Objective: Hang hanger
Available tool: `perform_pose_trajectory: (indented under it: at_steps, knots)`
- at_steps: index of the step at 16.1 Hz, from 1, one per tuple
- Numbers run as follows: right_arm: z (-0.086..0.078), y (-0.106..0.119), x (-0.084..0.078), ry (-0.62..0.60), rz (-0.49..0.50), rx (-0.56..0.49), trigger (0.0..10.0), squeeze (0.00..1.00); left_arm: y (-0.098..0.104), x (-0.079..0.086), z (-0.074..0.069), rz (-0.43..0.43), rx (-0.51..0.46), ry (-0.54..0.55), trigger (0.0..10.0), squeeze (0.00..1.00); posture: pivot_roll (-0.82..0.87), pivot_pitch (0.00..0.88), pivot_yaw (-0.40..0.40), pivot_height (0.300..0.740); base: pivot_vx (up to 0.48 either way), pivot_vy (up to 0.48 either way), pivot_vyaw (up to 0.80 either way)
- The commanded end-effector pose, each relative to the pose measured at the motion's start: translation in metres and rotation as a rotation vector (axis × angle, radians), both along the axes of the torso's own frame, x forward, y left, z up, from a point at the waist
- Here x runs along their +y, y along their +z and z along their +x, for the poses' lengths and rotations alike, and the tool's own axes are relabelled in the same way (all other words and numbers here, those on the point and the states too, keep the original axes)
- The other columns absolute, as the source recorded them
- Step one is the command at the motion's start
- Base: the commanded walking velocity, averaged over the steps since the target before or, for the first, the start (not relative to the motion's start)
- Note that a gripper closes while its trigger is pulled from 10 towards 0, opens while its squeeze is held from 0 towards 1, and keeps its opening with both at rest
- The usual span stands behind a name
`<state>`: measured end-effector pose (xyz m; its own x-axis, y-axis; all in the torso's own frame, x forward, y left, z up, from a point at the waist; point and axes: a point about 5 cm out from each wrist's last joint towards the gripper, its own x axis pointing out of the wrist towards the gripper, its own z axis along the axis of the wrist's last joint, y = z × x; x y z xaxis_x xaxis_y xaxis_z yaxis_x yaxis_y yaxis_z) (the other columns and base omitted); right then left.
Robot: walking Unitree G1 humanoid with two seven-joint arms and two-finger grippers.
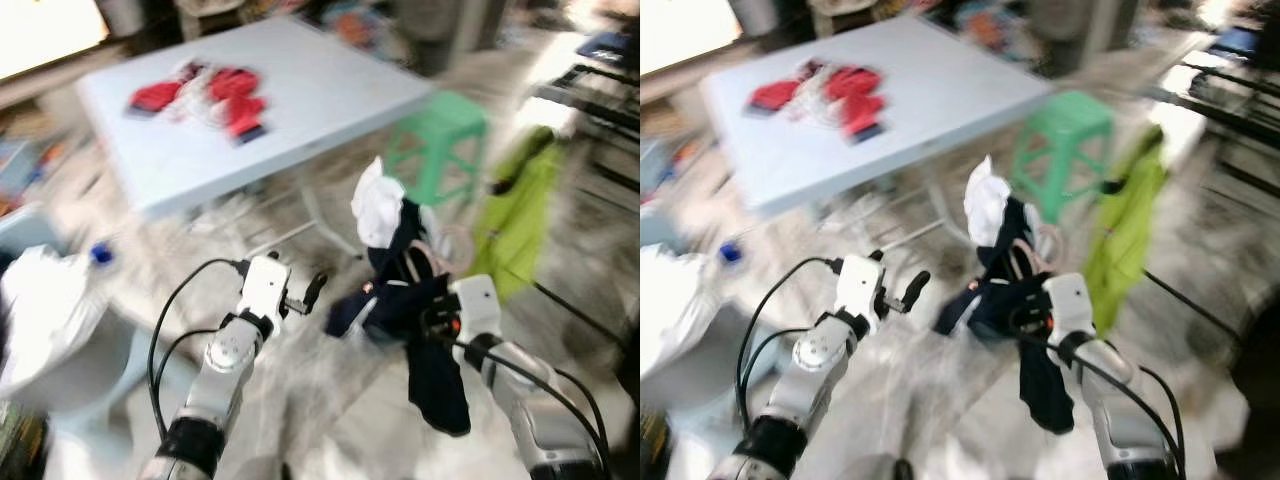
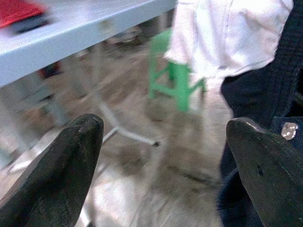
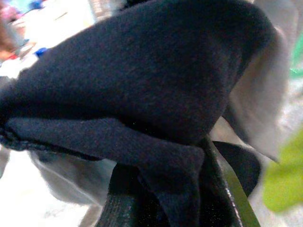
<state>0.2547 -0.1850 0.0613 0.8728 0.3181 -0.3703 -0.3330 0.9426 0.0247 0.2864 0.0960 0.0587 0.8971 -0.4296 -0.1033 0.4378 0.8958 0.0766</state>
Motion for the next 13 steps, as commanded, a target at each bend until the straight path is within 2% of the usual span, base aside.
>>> perform_pose_trajectory:
  at_steps: [1,4,8,9,11,13]
  knots:
    - [0.008,0.014,0.015,0.056,0.032,-0.080,10.0,0.00,0.000,0.008,0.000,0.018,0.001,0.010,10.0,0.00,-0.08,0.000,0.041,0.740,0.000,0.000,0.80]
    - [0.013,0.025,0.022,0.078,0.074,-0.142,10.0,0.00,-0.001,0.004,-0.001,0.020,0.006,-0.022,10.0,0.00,-0.08,0.000,0.039,0.740,0.000,0.000,0.80]
    - [0.014,0.032,0.030,0.118,0.101,-0.153,10.0,0.00,-0.001,0.004,0.000,0.028,0.000,-0.029,10.0,0.00,-0.08,0.000,0.037,0.740,0.000,0.000,0.80]
    - [0.012,0.037,0.037,0.171,0.130,-0.167,10.0,0.00,-0.001,0.002,0.000,0.030,-0.002,-0.035,10.0,0.00,-0.08,0.000,0.038,0.740,0.000,0.000,0.80]
    - [0.009,0.045,0.045,0.232,0.162,-0.184,10.0,0.00,0.000,0.002,0.000,0.039,-0.007,-0.037,10.0,0.00,-0.08,0.000,0.038,0.740,0.000,0.000,0.25]
    - [0.006,0.043,0.048,0.267,0.128,-0.185,10.0,0.00,0.000,0.004,0.001,0.041,-0.013,-0.025,10.0,0.00,-0.08,0.000,0.038,0.740,0.000,0.000,0.00]
